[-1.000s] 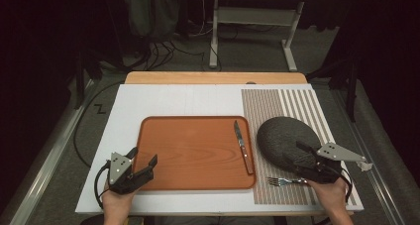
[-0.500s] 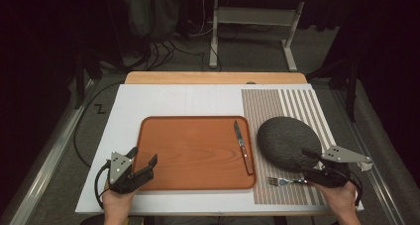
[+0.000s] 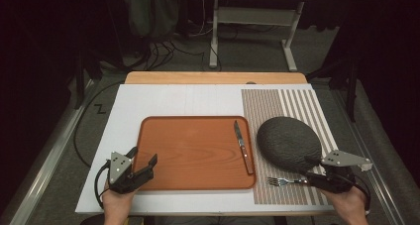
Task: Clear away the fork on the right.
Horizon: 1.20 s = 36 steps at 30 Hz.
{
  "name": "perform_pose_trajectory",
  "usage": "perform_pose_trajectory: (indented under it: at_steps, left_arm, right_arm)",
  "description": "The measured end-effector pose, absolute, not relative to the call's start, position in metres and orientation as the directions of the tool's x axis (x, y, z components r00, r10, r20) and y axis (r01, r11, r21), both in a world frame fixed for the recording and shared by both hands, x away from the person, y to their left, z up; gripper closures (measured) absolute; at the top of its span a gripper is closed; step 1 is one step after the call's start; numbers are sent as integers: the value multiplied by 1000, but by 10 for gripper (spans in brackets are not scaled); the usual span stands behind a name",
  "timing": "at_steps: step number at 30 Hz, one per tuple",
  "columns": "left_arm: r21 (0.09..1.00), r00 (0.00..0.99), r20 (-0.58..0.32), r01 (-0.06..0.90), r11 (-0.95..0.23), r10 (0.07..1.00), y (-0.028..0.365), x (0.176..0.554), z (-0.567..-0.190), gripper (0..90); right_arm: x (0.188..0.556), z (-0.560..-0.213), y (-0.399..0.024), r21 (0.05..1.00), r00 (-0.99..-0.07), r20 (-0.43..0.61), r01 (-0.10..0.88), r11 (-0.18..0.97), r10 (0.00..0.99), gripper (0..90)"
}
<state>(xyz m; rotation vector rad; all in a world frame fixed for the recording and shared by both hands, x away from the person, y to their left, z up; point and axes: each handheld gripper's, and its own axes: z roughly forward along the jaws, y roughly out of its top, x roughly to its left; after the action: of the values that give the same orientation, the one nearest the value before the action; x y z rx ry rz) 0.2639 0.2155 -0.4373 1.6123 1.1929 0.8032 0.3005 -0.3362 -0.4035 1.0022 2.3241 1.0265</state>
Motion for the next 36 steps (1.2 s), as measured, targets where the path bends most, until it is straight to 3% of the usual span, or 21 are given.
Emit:
perform_pose_trajectory:
  at_steps: [36]
  left_arm:
    - [942,300,-29,328,-75,953,217,265,-437,294]
  right_arm:
    - [291,-408,-358,595,-684,-69,556,580,726,578]
